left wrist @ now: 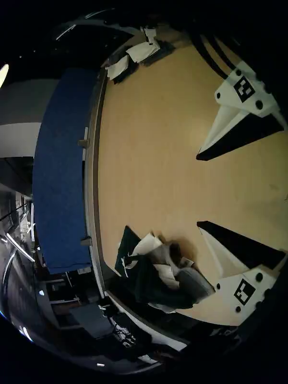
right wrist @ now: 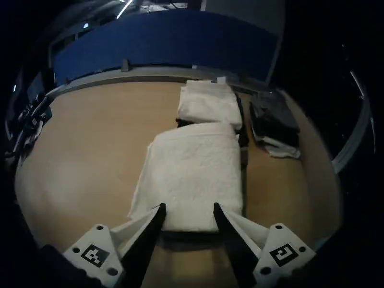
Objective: Fold towel
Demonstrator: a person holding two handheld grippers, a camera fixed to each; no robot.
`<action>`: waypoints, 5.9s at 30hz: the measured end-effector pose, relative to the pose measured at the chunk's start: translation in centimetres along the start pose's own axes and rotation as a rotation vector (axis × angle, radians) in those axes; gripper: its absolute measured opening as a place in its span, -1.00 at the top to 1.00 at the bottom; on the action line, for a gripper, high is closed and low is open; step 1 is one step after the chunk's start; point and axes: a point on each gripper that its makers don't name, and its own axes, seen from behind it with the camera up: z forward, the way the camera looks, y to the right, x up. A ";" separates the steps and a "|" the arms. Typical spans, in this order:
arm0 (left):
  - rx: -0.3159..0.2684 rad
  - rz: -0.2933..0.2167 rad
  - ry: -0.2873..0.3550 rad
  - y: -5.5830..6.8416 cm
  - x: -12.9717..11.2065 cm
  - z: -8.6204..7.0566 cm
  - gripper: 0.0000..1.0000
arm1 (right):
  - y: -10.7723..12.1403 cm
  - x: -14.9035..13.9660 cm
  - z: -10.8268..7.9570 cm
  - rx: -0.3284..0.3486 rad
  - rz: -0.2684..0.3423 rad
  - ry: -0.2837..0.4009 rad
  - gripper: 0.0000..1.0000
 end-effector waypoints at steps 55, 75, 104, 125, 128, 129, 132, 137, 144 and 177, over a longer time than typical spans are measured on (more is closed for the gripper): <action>0.030 -0.018 0.007 -1.4 -0.1 -0.7 -0.87 | 1.0 6.6 0.5 -0.010 0.037 0.096 -0.52; 0.017 -0.026 0.058 -0.9 1.1 -0.6 -0.87 | -1.3 6.1 -3.2 0.017 0.082 0.199 -1.00; -0.014 -0.106 0.376 -0.8 9.2 -3.1 -0.87 | -4.3 11.8 -11.0 -0.027 0.147 0.665 -1.00; -0.012 -0.075 0.665 -1.1 14.8 -7.0 -0.86 | -7.0 12.1 -13.2 -0.028 0.179 0.695 -1.00; -0.008 -0.074 0.687 -1.2 14.6 -6.9 -0.86 | -7.7 11.7 -13.4 -0.021 0.185 0.694 -1.00; -0.008 -0.074 0.694 -1.2 14.6 -6.9 -0.86 | -8.0 11.6 -13.5 -0.017 0.187 0.694 -1.00; -0.010 -0.082 0.712 -1.4 14.4 -6.7 -0.87 | -8.5 11.3 -13.6 -0.011 0.204 0.692 -1.00; -0.013 -0.095 0.738 -1.9 13.9 -6.5 -0.87 | -9.2 10.5 -13.9 -0.049 0.176 0.694 -1.00; 0.000 -0.083 0.742 -2.0 12.4 -5.0 -0.86 | -10.9 9.7 -14.0 -0.047 0.128 0.676 -1.00; 0.051 -0.028 0.771 0.0 7.1 2.8 -0.87 | -12.5 11.4 -10.4 -0.037 -0.002 0.598 -1.00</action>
